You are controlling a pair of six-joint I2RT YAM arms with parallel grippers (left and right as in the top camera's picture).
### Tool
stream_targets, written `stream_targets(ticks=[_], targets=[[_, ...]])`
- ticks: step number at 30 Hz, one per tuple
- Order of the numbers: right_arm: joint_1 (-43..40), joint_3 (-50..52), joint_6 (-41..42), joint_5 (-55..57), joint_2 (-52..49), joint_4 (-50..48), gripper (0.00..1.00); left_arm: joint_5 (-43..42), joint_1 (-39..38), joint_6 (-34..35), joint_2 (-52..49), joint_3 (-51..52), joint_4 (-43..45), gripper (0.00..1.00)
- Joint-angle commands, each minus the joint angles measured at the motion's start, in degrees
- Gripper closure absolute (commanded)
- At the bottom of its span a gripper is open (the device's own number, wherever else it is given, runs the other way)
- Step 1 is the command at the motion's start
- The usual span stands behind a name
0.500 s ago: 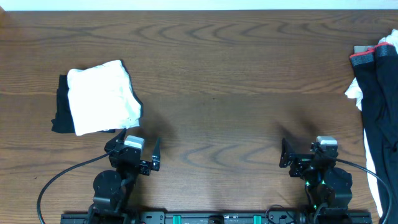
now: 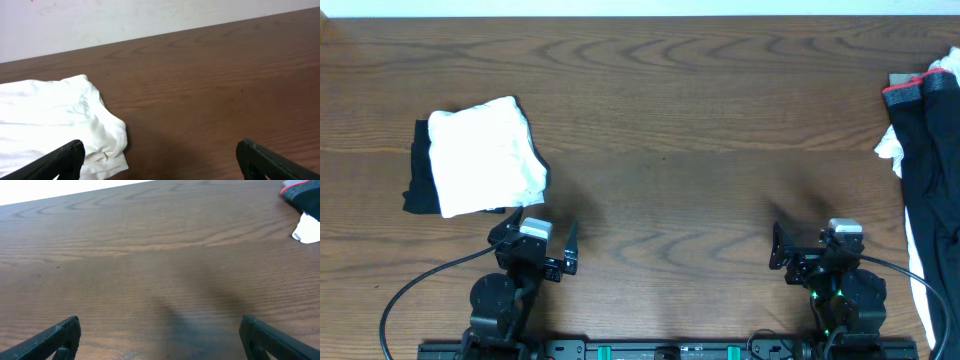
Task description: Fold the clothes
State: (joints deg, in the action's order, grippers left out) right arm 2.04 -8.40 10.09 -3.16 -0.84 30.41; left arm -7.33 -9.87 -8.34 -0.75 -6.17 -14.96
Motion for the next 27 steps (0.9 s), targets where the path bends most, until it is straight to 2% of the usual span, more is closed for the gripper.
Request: stream_targets(ticks=[1,12,16,18,22,24,27], targets=[[-0.48,0.20,0.57,-0.24,0.46,-0.02,0.01,-0.35,-0.20,0.68,0.13,1.46,-0.09,0.02],[-0.48,0.20,0.57,0.07,0.46,-0.02,0.01,-0.42,-0.20,0.72,0.13,1.46,0.20,0.02],[-0.48,0.20,6.10,-4.44,0.46,-1.68,0.01,-2.58,-0.20,0.72,0.13,1.46,0.48,0.02],[-0.48,0.20,9.42,-8.85,0.46,-1.53,0.01,-5.35,-0.20,3.30,-0.04,1.44,-0.24,0.02],[-0.48,0.24,9.70,-17.16,0.46,-2.40,0.01,-5.40,-0.20,7.65,-2.67,1.44,0.11,0.02],[-0.48,0.00,9.62,-19.74,0.46,-3.39,0.01,-5.95,-0.20,11.65,-4.09,0.48,-0.04,0.02],[-0.48,-2.27,9.57,-20.20,0.33,-4.28,0.01,-5.95,-0.20,12.83,-7.28,-3.50,-0.33,0.02]])
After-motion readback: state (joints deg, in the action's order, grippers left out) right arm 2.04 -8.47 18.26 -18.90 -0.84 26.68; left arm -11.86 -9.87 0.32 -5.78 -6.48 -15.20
